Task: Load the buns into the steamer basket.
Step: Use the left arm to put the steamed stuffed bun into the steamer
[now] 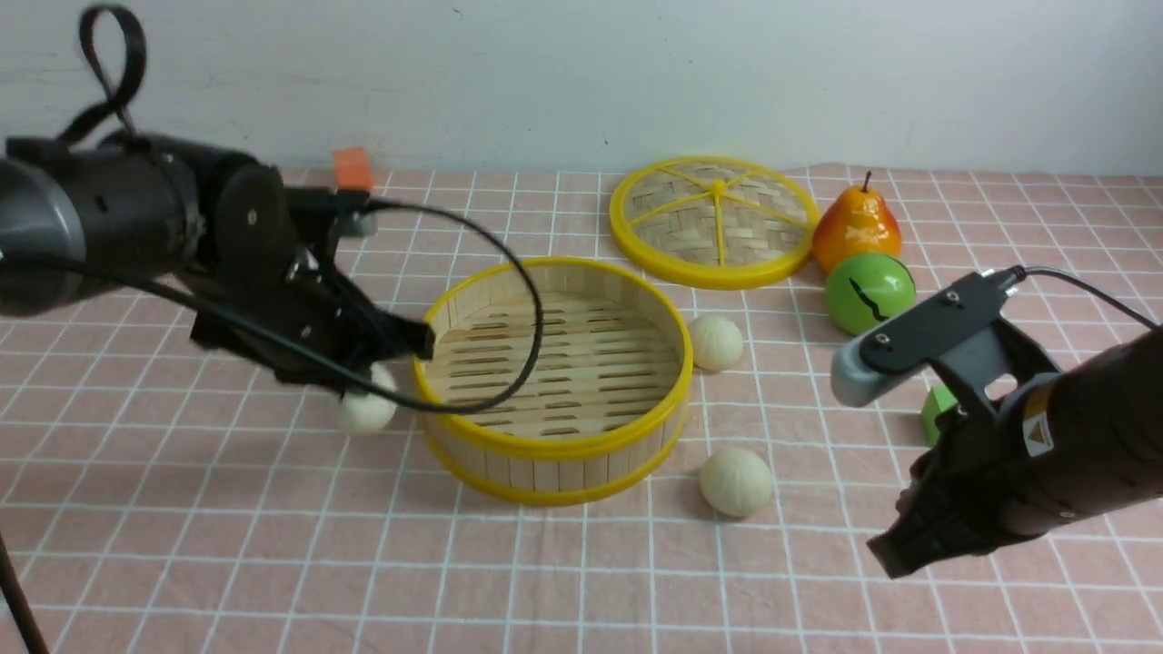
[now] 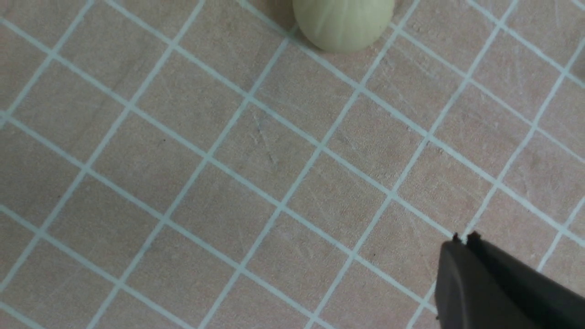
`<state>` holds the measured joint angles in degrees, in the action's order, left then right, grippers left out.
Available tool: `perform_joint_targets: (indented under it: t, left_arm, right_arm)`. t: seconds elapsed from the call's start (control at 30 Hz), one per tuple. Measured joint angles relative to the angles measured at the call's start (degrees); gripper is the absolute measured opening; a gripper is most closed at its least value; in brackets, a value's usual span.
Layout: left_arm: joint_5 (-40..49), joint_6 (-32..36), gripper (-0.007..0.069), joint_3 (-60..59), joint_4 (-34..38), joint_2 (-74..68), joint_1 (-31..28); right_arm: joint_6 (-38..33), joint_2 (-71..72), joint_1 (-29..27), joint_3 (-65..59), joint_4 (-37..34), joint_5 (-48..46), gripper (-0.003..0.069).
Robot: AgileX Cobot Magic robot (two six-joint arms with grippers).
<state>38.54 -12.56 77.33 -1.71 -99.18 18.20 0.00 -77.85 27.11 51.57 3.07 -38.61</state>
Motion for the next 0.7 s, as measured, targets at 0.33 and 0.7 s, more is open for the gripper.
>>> perform_joint_targets:
  t: [0.33,0.7]
  left_arm:
    - [-2.11,2.16,0.0017,10.61,-0.18,-10.46,4.92]
    - [2.1,2.16,0.0465,13.2,-0.13,-13.96,4.92]
  right_arm:
    - [0.0,-3.38,0.0,0.0,-2.54,0.11,-0.0009]
    - [-0.37,-8.36,0.0,3.38,-8.06,-5.11,0.0129]
